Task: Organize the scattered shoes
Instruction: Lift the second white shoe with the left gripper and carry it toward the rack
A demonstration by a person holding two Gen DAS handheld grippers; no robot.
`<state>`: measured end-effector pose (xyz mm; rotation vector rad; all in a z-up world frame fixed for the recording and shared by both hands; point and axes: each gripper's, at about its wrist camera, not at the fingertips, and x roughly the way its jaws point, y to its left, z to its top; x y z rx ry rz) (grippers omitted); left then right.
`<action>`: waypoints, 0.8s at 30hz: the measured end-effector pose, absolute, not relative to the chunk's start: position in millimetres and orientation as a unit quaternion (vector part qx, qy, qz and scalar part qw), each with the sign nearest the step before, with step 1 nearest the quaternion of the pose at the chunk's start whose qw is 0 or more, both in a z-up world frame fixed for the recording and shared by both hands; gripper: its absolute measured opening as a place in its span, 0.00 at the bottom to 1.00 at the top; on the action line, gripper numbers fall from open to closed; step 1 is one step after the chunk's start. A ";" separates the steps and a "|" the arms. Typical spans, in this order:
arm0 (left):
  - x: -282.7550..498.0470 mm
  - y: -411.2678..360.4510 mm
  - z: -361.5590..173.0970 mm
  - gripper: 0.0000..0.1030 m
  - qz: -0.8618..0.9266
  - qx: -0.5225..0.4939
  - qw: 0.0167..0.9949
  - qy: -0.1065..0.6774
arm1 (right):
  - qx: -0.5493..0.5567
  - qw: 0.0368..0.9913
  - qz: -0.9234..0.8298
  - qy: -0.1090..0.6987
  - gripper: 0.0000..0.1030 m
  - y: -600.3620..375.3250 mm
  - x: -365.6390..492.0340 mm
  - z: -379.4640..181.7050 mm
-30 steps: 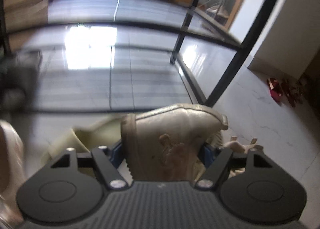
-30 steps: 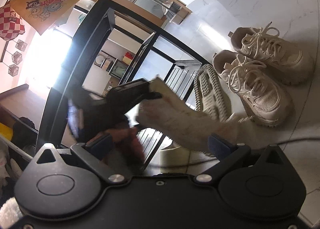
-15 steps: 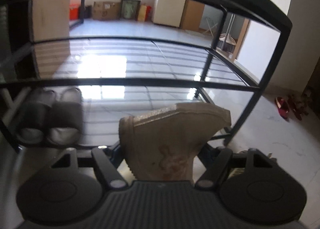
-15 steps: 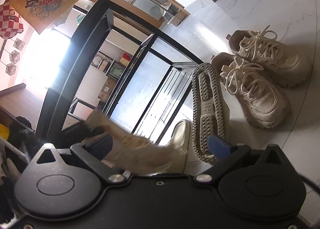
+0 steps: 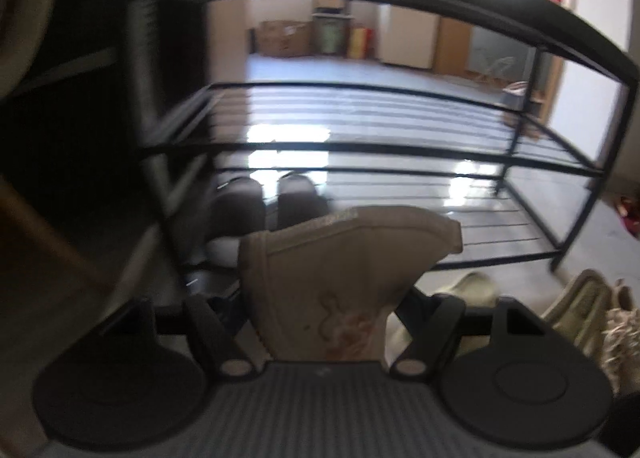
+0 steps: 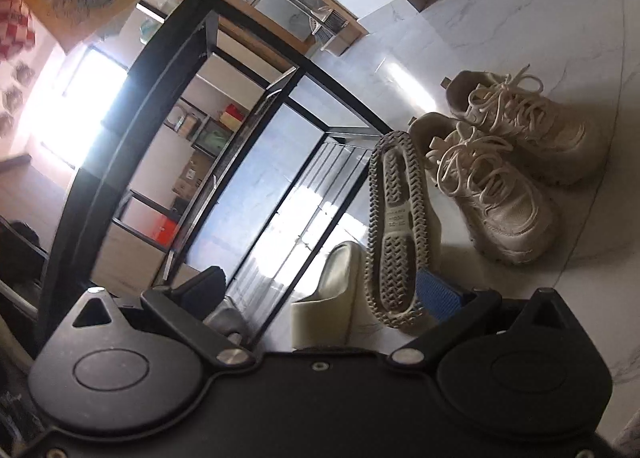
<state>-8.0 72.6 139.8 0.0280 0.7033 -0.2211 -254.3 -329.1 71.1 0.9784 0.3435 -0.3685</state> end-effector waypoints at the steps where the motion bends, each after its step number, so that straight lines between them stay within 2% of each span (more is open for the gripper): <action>1: -9.6 85.9 135.4 0.70 -0.101 0.014 0.930 0.352 | 0.451 0.859 -0.175 0.168 1.00 -325.8 -251.0 75.4; 12: -1.5 130.4 94.8 0.70 -0.068 0.005 0.917 0.393 | 0.344 0.920 -0.114 0.148 1.00 -288.2 -195.9 115.7; 24: 39.1 126.5 61.2 0.70 -0.064 0.025 0.914 0.400 | 0.328 0.931 -0.086 0.136 1.00 -268.2 -161.2 118.1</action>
